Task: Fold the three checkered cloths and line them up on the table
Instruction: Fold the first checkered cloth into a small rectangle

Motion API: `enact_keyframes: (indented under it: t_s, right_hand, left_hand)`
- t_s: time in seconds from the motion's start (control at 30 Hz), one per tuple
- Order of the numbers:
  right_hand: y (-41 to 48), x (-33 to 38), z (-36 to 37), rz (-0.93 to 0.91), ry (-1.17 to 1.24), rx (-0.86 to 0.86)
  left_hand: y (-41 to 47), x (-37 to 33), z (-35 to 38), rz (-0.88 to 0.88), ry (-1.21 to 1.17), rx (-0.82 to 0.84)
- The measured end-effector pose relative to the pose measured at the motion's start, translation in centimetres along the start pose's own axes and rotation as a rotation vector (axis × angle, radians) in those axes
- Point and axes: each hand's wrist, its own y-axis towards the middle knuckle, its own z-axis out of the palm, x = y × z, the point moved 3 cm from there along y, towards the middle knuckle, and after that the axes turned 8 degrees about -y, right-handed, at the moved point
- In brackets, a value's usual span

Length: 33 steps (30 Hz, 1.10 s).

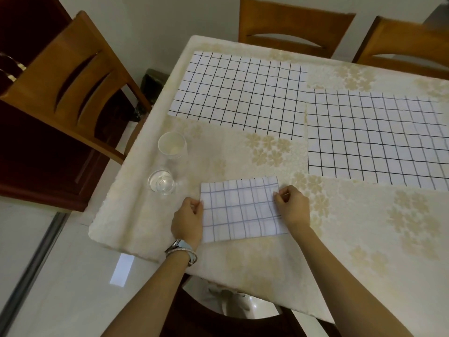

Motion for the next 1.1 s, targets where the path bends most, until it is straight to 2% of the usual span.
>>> enact_keyframes:
  t_s: [0.1, 0.17, 0.27, 0.33, 0.4, 0.6, 0.73, 0.8, 0.93, 1.0, 1.1]
  right_hand:
    - [0.0, 0.0, 0.0, 0.002, 0.004, -0.002]
    - [0.0, 0.2, 0.0, -0.003, 0.005, -0.005]
    - [0.0, 0.2, -0.1, -0.012, 0.006, -0.01]
    - [0.0, 0.1, 0.0, -0.011, 0.007, -0.012]
    - [0.0, 0.1, 0.0, -0.009, 0.015, -0.017]
    - [-0.7, 0.3, -0.3, -0.055, -0.028, -0.07]
    - [-2.5, 1.4, 0.4, -0.385, -0.289, -0.306]
    - [-3.4, 2.4, 2.0, -0.551, -0.308, -0.251]
    - [-4.8, 3.1, 6.6, -0.746, -0.442, 0.01]
    - [-5.1, 2.7, 8.1, -0.754, -0.492, 0.079]
    - [-4.6, 1.7, 8.1, -0.716, -0.533, 0.071]
  left_hand:
    - [-0.2, -0.4, -0.2, 0.011, 0.061, -0.021]
    - [-0.5, -0.9, -0.5, 0.088, 0.119, -0.069]
    - [-1.3, -2.1, -0.4, 0.447, 0.173, -0.086]
    - [-2.1, -2.5, 0.9, 0.705, 0.216, 0.034]
    - [-2.4, -2.1, 2.5, 0.838, 0.323, 0.138]
    - [-1.5, 0.5, 4.7, 0.755, 0.622, 0.284]
    - [-1.4, 0.9, 5.0, 0.728, 0.646, 0.299]
    - [-1.3, 0.9, 5.1, 0.724, 0.639, 0.302]
    - [-1.3, 1.1, 5.1, 0.729, 0.624, 0.321]
    - [-1.3, 1.0, 5.1, 0.723, 0.612, 0.329]
    - [-1.3, 0.9, 4.9, 0.717, 0.609, 0.32]
